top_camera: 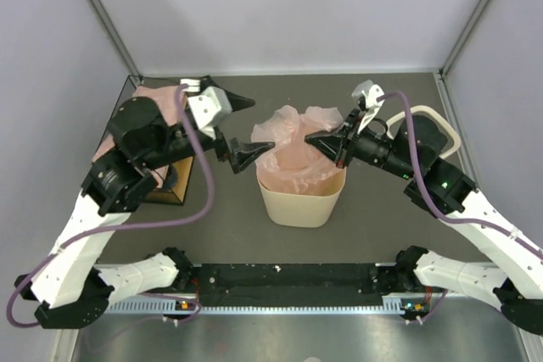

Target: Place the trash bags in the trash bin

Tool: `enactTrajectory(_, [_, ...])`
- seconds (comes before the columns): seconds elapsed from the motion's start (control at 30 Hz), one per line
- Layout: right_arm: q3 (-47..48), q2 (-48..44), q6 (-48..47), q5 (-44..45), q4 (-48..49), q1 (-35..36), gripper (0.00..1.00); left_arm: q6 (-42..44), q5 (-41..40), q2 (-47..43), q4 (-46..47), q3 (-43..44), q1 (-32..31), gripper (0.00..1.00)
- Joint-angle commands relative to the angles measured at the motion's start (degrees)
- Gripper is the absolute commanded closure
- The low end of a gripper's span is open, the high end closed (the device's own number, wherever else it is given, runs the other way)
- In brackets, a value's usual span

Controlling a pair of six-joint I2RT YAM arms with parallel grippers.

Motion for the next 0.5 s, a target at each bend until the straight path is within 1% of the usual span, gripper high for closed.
enactTrajectory(0.0, [2.05,0.05,-0.01,-5.24,-3.07,-0.52,1.00,4.17,2.64,5.22,-2.93,2.52,0.17,0.01])
enactTrajectory(0.07, [3.45,0.23,-0.36,-6.13,-5.18,-0.61,1.00,3.56,5.03,7.16,-4.68,4.54,0.17,0.01])
enactTrajectory(0.1, [3.89,0.23,-0.97,-6.83,-5.71,-0.61,1.00,4.08,5.74,7.95,-5.74,4.98,-0.79,0.02])
enactTrajectory(0.2, [5.56,0.14,-1.59,-8.49,-8.69,-0.52,1.00,5.31,5.22,9.80,-7.23,4.99,-2.73,0.02])
enactTrajectory(0.23, [5.91,0.05,-1.59,-8.68,-9.49,-0.52,1.00,6.10,4.43,10.50,-8.37,5.16,-3.00,0.07])
enactTrajectory(0.27, [6.44,-0.21,-1.59,-8.68,-10.36,-0.61,1.00,6.63,3.99,11.73,-9.86,5.25,-3.00,0.17])
enactTrajectory(0.3, [6.71,-0.47,-2.20,-7.81,-12.98,-0.52,1.00,6.72,2.94,11.91,-11.97,5.16,-2.39,0.29])
enactTrajectory(0.33, [7.14,-1.00,-2.81,-7.28,-14.57,-0.61,1.00,5.85,4.41,11.39,-12.16,3.68,-0.99,0.42])
enactTrajectory(0.37, [8.10,-2.22,-3.77,-6.58,-16.68,-0.52,1.00,4.19,6.43,8.87,-11.55,2.27,3.37,0.61])
enactTrajectory(0.4, [8.38,-3.02,-6.48,-4.65,-20.35,-0.52,1.00,1.39,9.67,7.10,-10.85,0.69,5.68,0.66])
enactTrajectory(0.43, [8.64,-3.81,-7.81,-3.24,-22.65,-0.52,1.00,0.75,13.01,5.17,-9.89,-1.93,7.70,0.70])
enactTrajectory(0.47, [8.90,-4.77,-9.31,-2.19,-24.50,-0.61,1.00,0.83,18.78,1.32,-9.88,-3.26,9.90,0.78])
